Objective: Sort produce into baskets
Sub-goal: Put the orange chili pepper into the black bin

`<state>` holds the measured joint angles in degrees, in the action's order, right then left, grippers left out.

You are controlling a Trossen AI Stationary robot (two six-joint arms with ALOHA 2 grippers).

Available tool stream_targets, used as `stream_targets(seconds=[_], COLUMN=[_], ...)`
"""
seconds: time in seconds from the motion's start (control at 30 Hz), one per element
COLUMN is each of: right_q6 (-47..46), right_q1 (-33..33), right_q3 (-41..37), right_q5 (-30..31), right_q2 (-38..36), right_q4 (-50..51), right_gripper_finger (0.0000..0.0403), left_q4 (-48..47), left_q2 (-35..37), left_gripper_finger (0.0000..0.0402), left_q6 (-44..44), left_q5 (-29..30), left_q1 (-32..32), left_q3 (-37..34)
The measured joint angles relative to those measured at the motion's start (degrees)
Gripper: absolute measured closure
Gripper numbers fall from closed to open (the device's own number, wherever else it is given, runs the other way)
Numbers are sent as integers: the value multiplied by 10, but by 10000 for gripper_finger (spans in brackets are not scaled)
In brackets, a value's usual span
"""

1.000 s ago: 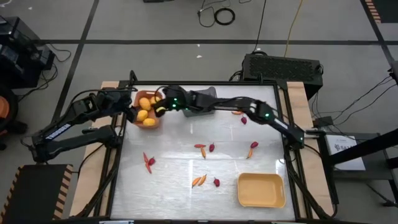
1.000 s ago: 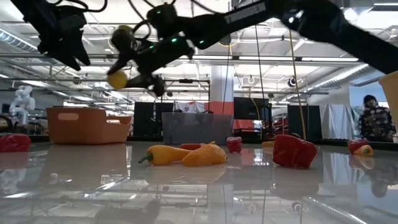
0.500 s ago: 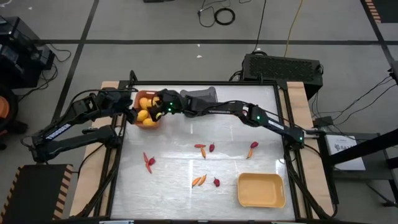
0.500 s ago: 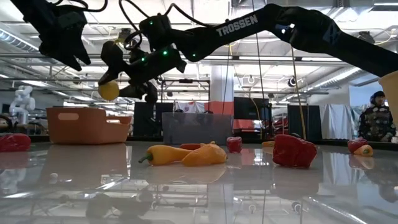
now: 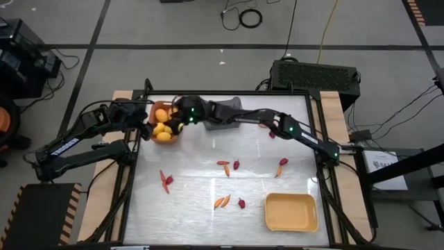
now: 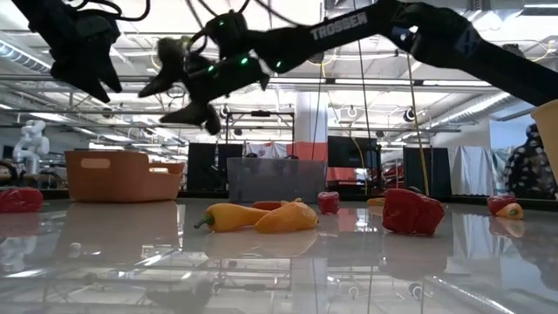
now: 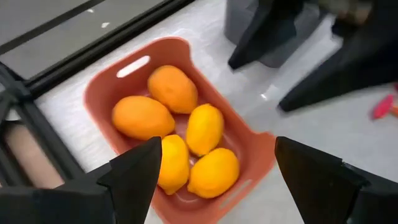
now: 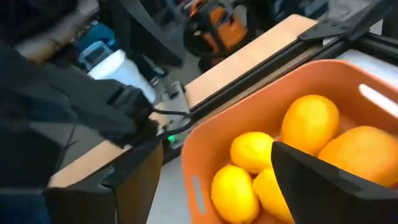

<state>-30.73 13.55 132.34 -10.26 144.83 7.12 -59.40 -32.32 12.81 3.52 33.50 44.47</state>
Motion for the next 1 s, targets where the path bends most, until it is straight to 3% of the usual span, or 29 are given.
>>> stream_targets(seconds=[0.13, 0.4, 0.57, 0.77, 1.0], right_q6=[2, 25, 39, 27, 34], right_q1=[18, 34, 9, -51, -122], right_q3=[0, 0, 0, 0, -53], right_q5=[-42, -38, 73, 208, 238], right_q2=[-41, -132, -186, -248, -317], right_q4=[154, 492, 655, 805, 817], right_gripper_finger=[110, 110, 110, 110, 110], left_q4=[9, 27, 80, 192, 323], left_q2=[0, -4, -27, -82, -193], left_gripper_finger=[82, 82, 82, 82, 82], left_q6=[0, 0, -1, -11, 35], left_q5=[-19, -52, -90, -94, -99], left_q1=[0, -3, -26, -81, -191], left_q3=[0, 0, 0, 0, 0])
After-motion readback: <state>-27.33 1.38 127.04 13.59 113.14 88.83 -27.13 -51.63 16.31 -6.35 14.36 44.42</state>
